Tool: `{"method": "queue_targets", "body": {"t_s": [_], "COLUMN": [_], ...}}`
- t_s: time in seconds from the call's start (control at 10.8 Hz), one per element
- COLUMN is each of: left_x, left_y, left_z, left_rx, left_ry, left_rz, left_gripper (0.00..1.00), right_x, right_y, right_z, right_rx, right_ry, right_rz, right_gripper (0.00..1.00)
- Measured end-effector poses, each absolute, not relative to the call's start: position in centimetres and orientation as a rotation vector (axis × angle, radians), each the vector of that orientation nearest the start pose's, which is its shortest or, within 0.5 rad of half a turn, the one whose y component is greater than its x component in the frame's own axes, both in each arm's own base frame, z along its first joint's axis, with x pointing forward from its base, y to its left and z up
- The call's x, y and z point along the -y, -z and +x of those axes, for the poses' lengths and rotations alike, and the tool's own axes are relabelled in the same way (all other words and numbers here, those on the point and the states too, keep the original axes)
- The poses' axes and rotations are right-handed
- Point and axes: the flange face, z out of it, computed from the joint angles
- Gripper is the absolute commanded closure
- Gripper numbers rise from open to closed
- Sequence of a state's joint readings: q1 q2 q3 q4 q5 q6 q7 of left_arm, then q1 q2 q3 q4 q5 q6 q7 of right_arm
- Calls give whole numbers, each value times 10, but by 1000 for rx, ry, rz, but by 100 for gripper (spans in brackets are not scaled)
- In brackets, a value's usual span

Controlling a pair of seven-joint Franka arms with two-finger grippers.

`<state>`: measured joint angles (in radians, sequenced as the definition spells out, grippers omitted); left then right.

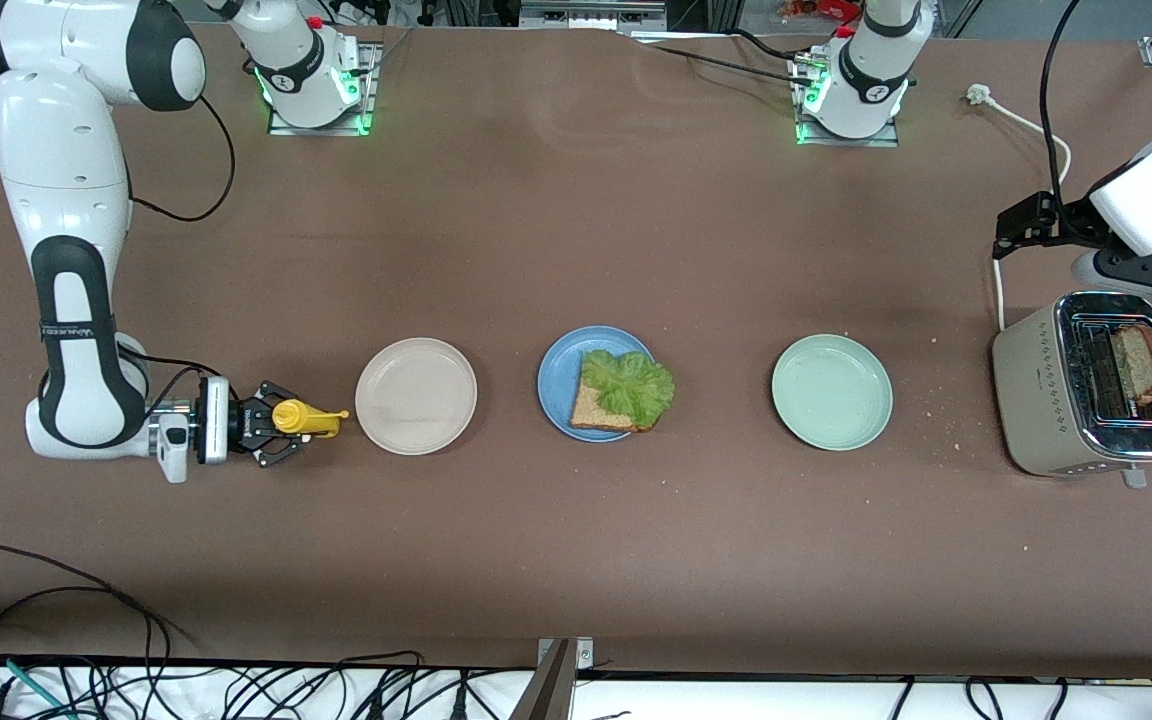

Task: Make sandwich in blue plate with both arms
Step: 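Grasp the yellow mustard bottle with the right gripper, then lift the mustard bottle and carry it toward the blue plate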

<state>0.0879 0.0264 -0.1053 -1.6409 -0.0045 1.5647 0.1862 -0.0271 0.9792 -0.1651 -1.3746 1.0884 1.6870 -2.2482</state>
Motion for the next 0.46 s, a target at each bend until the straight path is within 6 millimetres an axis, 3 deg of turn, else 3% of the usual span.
{"method": "queue_targets", "body": {"t_s": [0.28,0.46], "left_x": [10,10], "left_y": [-577,-577], "left_z": [557,558], "left_rx": [-321,-321], "left_ry": [-160,-158], "left_rz": [-3137,-3137], "left_gripper": [0,0], "right_x": [21,14], "right_y": [-144,-192], "right_z": [695,705], "right_rx": [1621,1662], "right_ry": [635,530], "right_rz": [-1645,-1737], "right_gripper": [100,100]}}
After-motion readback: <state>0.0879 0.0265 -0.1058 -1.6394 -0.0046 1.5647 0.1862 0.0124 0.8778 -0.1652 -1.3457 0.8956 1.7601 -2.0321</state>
